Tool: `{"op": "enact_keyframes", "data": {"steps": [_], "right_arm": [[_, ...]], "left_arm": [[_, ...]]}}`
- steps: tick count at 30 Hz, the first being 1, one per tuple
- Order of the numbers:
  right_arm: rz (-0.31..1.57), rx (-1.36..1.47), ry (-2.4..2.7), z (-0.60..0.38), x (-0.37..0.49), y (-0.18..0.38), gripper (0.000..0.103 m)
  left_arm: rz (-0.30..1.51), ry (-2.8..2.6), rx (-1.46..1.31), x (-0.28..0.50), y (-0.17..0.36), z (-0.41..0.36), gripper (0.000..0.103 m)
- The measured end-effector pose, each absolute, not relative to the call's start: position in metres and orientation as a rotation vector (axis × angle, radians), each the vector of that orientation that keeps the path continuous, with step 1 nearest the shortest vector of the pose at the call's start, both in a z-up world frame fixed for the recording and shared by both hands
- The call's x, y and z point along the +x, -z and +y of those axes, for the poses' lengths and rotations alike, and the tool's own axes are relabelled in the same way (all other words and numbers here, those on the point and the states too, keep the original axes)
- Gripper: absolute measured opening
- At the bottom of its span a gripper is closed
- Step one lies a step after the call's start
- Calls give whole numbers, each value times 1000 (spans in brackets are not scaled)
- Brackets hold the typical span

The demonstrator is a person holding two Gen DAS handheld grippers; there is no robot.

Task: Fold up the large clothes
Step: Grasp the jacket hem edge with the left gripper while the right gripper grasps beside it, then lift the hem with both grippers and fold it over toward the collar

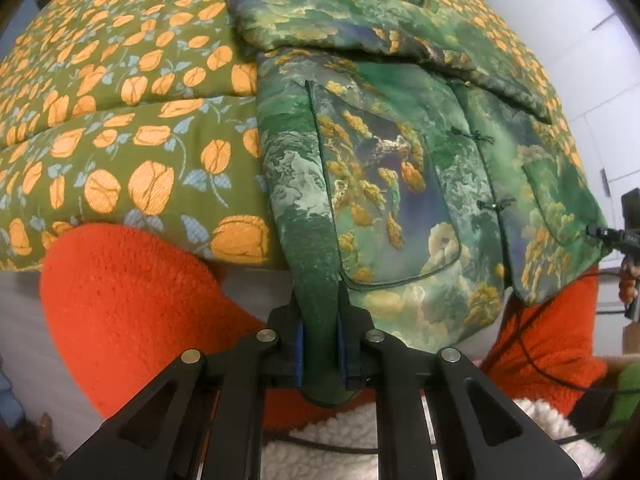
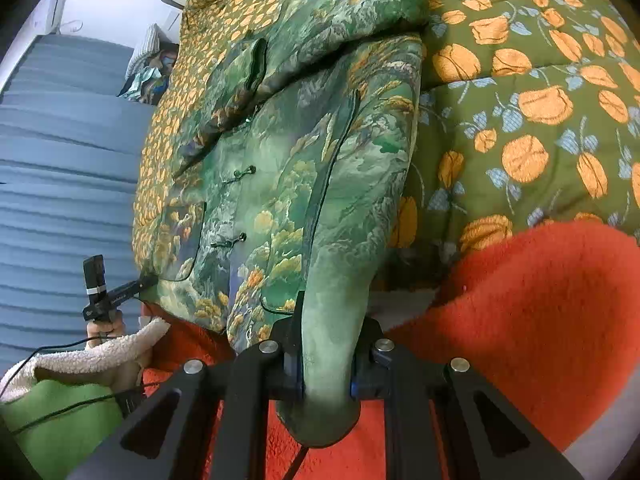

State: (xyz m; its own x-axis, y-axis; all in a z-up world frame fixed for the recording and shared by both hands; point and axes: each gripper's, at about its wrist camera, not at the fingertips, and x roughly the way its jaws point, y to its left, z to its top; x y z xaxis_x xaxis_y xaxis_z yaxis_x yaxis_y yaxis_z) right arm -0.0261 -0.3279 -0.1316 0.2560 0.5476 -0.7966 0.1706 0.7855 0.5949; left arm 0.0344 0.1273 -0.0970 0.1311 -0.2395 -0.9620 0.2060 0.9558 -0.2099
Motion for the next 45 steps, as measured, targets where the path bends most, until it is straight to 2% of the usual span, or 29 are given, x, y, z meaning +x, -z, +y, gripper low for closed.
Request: {"op": "enact_keyframes", "data": {"steps": [5,11,18,22,23,24,25,27,29,32,35,38,40,41,42,43,44,45], "right_arm": [[1308,648,-278,-322,-10,135,15],[1198,724,-359,-330,7,99,15],[943,859,-401,-375,104,61,15],[864,861,-309,-404,196,76,15],[855,858,-272,-409,212,83,16],[849,865,-232,-418,228,93,18],[849,885,-199,-420,242,105,23],[858,947,-131,-427,259,132,39],[827,1037,-95,-431,257,148,68],[788,1057,-136,-440,246,141,80],[854,781,-105,-429,249,122,87],[971,530,-99,-406,273,132,87],[1017,455,-87,-394,289,146,85],[1033,400,-63,-385,296,153,68],[1039,340,-21,-377,300,155,54],[1028,307,12,-374,298,152,31],[993,277,46,-370,293,141,21],[950,259,60,-368,289,130,20]], "left_arm": [[1391,308,-42,42,93,114,10],[1296,388,-181,71,60,121,9],[1064,414,-244,196,2,103,8],[1004,336,-274,302,11,78,13],[1004,319,-255,318,18,72,19],[1019,293,-235,340,30,62,38],[1056,277,-230,359,44,55,49],[1105,243,-243,375,62,52,79],[1107,208,-221,377,64,56,83],[1036,245,-229,363,53,75,101],[993,221,-155,360,62,81,102],[1120,195,-76,373,102,68,99],[1168,200,-33,372,125,51,65],[1175,191,8,369,132,41,14],[1167,173,30,366,132,38,9],[1130,157,44,359,124,37,9],[1081,158,38,353,112,40,8],[1030,161,19,347,96,46,8]]}}
